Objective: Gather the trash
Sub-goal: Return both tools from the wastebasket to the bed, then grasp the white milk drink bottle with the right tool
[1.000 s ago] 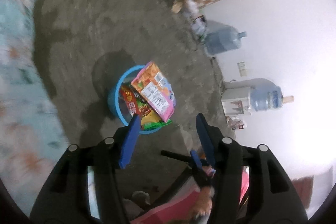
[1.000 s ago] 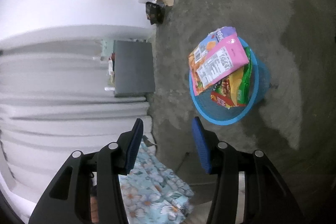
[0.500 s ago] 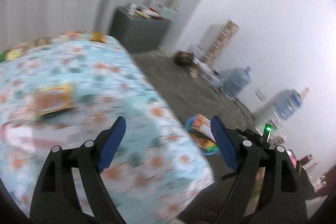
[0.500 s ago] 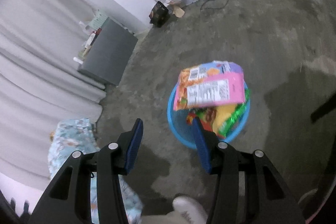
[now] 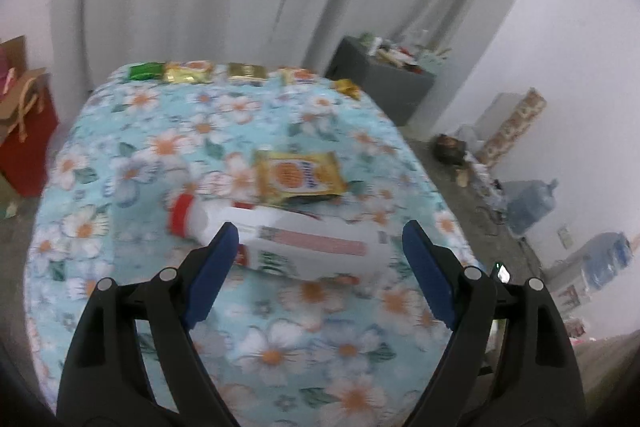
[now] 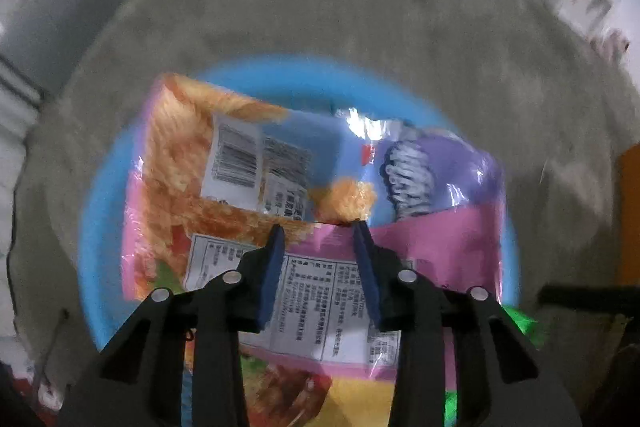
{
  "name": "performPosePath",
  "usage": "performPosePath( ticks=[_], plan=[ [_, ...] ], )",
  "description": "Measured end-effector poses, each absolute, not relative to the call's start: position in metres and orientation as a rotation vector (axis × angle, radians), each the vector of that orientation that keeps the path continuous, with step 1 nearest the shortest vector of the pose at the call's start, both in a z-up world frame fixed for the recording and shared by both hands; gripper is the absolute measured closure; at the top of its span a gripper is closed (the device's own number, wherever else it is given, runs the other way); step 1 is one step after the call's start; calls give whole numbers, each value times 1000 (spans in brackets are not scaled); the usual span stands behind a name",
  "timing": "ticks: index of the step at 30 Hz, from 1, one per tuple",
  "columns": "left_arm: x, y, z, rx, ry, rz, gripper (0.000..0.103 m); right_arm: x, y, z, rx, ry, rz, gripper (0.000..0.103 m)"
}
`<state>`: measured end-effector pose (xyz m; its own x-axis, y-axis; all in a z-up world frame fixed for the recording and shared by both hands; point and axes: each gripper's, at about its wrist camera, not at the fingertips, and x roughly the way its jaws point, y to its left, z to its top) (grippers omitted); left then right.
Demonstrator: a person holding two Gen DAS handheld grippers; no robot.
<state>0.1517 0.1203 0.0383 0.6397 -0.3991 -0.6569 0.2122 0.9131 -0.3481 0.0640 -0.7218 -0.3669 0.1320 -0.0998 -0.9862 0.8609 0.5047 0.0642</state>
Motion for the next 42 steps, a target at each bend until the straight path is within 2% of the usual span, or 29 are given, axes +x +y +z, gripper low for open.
performPosePath(
  ticks=[3, 11, 12, 15, 16, 22, 26, 31, 38, 42],
  plan=[
    [160, 122, 35, -249, 798, -329, 24, 59, -714, -395, 816, 1358, -806, 77],
    [171, 124, 21, -289, 806, -342, 24, 64, -734, -390, 890, 1448, -822, 77],
    [170, 126, 21, -300, 804, -343, 24, 63, -734, -379, 889, 1416, -815, 75],
    [164, 134, 22, -322, 787, -344, 24, 58, -730, -344, 853, 1312, -804, 55],
    [162, 136, 22, -321, 782, -341, 24, 56, -727, -334, 841, 1284, -801, 52],
    [150, 150, 26, -340, 755, -331, 24, 22, -705, -253, 843, 1082, -746, 51],
    [136, 152, 27, -307, 735, -315, 22, 14, -675, -180, 816, 941, -629, 50],
    [119, 151, 18, -277, 743, -312, 20, 21, -598, -81, 708, 816, -372, 38],
    [108, 152, -6, -306, 814, -277, 20, 73, -431, 37, 414, 752, 133, 28],
    [100, 167, -17, -351, 836, -214, 19, 110, -316, 68, 182, 784, 397, 24]
  ],
)
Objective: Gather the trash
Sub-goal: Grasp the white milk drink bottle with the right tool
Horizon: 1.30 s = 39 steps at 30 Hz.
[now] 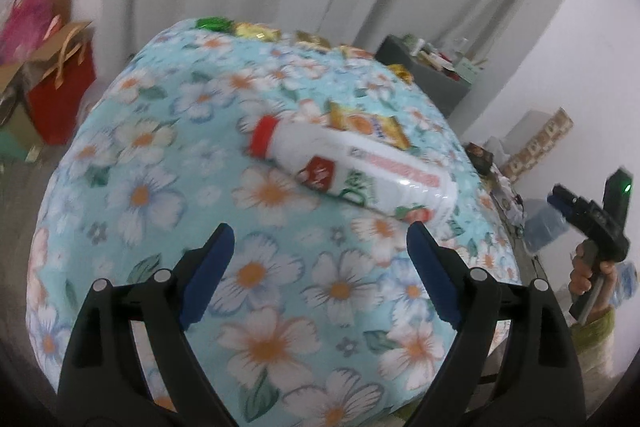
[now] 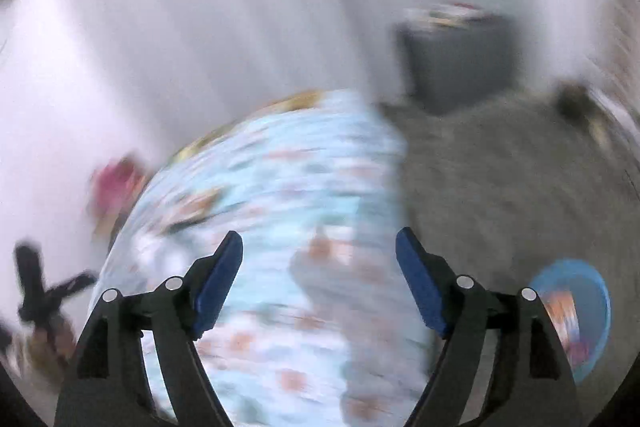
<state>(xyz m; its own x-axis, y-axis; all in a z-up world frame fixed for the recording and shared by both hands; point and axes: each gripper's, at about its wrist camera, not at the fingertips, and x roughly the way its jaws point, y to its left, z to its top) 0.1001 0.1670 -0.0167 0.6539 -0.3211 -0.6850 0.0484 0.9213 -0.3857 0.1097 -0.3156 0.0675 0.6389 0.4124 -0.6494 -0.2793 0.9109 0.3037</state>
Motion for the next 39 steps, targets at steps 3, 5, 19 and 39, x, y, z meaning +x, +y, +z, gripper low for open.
performPosePath(
  ticks=[3, 5, 19, 39],
  plan=[
    [98, 182, -23, -358, 865, -118, 18, 127, -230, 73, -6, 800, 542, 22],
    [98, 190, -26, -343, 888, -44, 17, 136, -181, 71, -112, 821, 629, 21],
    [102, 244, -51, -309, 967, 243, 17, 149, -4, -20, -811, 977, 732, 21],
    [101, 232, -45, -255, 939, 241, 17, 139, -2, -36, -855, 956, 617, 36]
  ],
)
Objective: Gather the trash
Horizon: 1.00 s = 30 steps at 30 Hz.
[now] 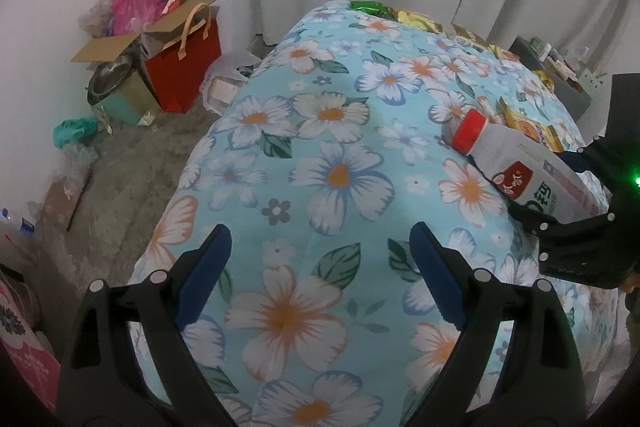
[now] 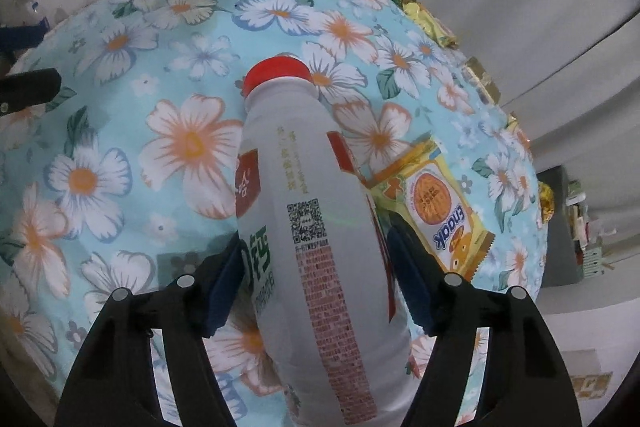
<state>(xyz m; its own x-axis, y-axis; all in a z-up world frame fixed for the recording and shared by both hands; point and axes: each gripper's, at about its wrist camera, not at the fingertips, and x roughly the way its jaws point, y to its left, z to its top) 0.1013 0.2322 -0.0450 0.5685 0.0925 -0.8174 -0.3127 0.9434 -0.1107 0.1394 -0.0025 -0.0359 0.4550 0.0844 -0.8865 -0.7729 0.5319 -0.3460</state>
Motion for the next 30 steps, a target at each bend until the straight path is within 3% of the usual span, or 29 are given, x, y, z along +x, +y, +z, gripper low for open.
performPosePath(
  ticks=[16, 30],
  plan=[
    [105, 193, -41, -133, 916, 177, 16, 95, -110, -31, -724, 1075, 448, 36],
    [140, 152, -28, -125, 820, -92, 16, 111, -210, -29, -190, 1147, 202, 36]
  ],
)
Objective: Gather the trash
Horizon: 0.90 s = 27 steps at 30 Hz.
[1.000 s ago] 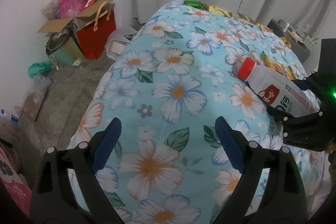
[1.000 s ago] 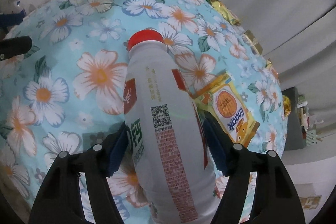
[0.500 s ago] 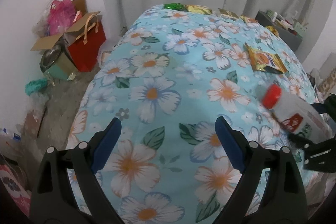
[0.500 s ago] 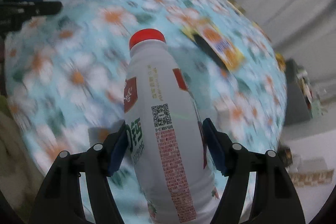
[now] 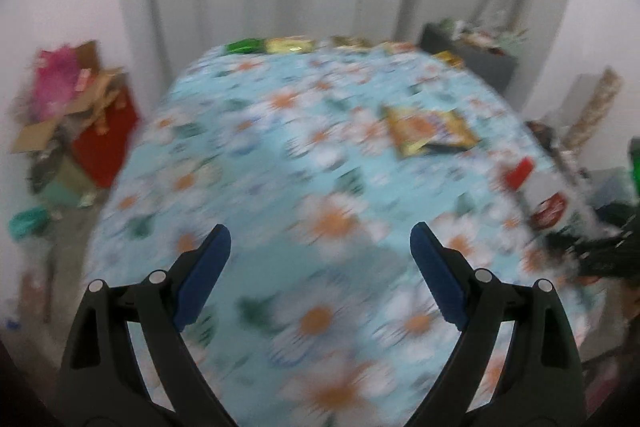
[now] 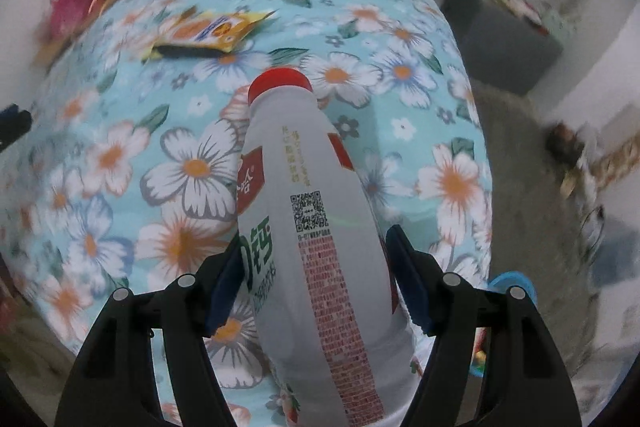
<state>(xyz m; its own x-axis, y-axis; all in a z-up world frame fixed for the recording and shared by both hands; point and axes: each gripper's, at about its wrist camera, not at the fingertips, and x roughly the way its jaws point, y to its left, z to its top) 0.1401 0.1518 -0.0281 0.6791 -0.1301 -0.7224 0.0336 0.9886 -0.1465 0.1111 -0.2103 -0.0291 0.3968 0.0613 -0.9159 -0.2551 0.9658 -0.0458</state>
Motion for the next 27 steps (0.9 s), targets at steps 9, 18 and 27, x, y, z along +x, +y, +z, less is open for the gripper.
performPosePath(
  ticks=[9, 18, 27],
  plan=[
    [239, 138, -51, -562, 937, -369, 26, 120, -219, -33, -117, 1150, 218, 35],
    [306, 110, -80, -500, 1059, -277, 82, 117, -222, -33, -81, 1142, 217, 35],
    [254, 130, -69, -593, 1047, -311, 93, 117, -223, -32, -59, 1147, 210, 35]
  ],
)
